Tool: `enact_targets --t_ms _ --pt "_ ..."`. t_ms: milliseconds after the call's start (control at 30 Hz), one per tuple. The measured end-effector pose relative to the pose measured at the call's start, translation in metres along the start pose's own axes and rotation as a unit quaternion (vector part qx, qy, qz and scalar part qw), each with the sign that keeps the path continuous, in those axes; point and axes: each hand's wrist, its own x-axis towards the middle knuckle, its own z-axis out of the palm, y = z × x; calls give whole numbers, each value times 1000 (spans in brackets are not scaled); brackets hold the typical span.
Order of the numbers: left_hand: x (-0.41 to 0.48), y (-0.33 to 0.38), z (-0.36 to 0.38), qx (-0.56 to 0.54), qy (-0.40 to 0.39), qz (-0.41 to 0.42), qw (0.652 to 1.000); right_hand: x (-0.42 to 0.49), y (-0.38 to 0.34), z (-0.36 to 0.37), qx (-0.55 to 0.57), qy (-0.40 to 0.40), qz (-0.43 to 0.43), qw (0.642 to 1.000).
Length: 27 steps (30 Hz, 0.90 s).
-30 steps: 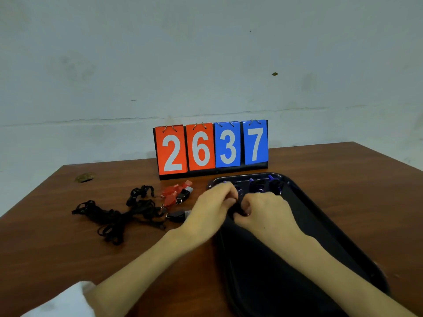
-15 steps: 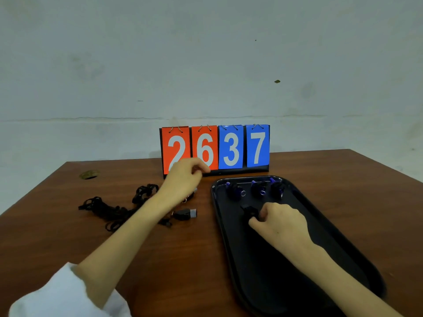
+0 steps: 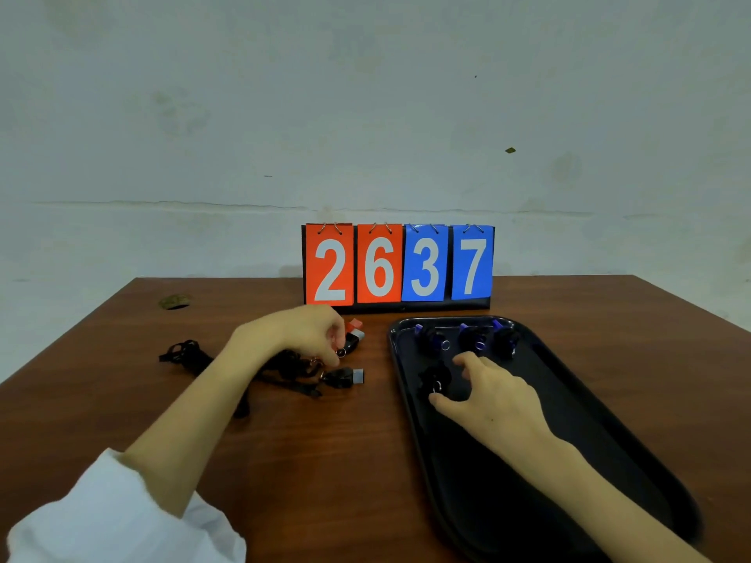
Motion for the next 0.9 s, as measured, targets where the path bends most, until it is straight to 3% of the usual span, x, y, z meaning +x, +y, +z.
enact_targets --t_ms 233,600,767,900 --pt "9 1 17 48 -66 -5 997 8 0 4 21 -10 8 1000" --pt "11 4 18 43 -33 11 998 17 -1 4 19 -26 27 999" --pt "-2 7 -1 -62 10 31 998 7 9 -3 40 -38 24 998" --pt "-21 21 -16 -202 42 66 976 6 -4 -16 201 52 17 978"
